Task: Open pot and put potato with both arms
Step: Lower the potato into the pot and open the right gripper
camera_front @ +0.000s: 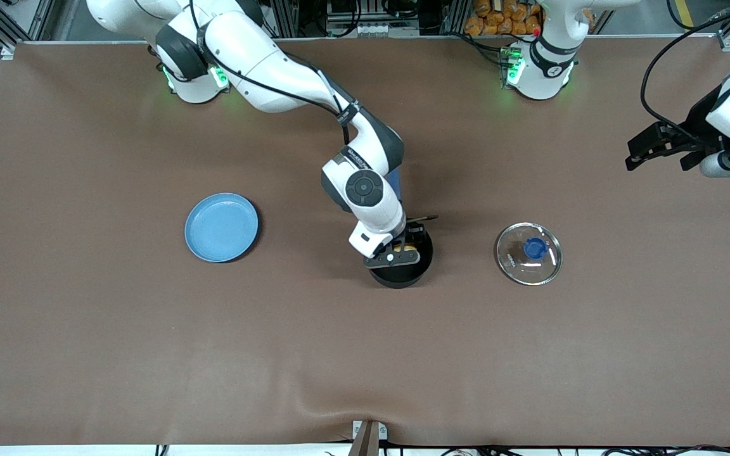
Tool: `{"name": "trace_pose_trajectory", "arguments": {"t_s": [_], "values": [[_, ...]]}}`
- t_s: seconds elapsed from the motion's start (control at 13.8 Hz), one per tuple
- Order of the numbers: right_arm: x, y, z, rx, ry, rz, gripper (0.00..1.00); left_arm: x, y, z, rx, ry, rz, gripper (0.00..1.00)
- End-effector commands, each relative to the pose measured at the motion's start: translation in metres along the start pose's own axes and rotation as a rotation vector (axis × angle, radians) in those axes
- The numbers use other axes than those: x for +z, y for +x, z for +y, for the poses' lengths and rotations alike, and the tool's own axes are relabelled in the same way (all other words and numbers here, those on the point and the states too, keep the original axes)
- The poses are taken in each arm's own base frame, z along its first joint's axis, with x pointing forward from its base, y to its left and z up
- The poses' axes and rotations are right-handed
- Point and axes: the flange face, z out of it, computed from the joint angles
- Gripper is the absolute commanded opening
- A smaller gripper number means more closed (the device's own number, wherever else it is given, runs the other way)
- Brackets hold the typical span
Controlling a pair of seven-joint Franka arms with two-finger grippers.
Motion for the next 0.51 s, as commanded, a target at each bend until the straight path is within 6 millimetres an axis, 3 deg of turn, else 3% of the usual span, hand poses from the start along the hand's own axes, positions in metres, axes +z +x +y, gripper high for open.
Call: {"name": "trace_pose_trajectory", "arguments": {"t_s": [0.0,0.29,0.44], "values": [[-0.018,0.004,-0.007,0.015,-0.017,0.002,1.0,-0.004,0.002,0.003,0.011,-0.019,-0.002,1.0],[-0.111,0.015,-0.023,0.011,0.012,0.013,1.0,-0.005,0.003,-0.002,0.006,-0.018,0.0,1.0],[-0.157,0.035,-0.012,0.037,0.027,0.026,1.0,-0.003,0.002,0.001,0.009,-0.017,-0.003,1.0]]}}
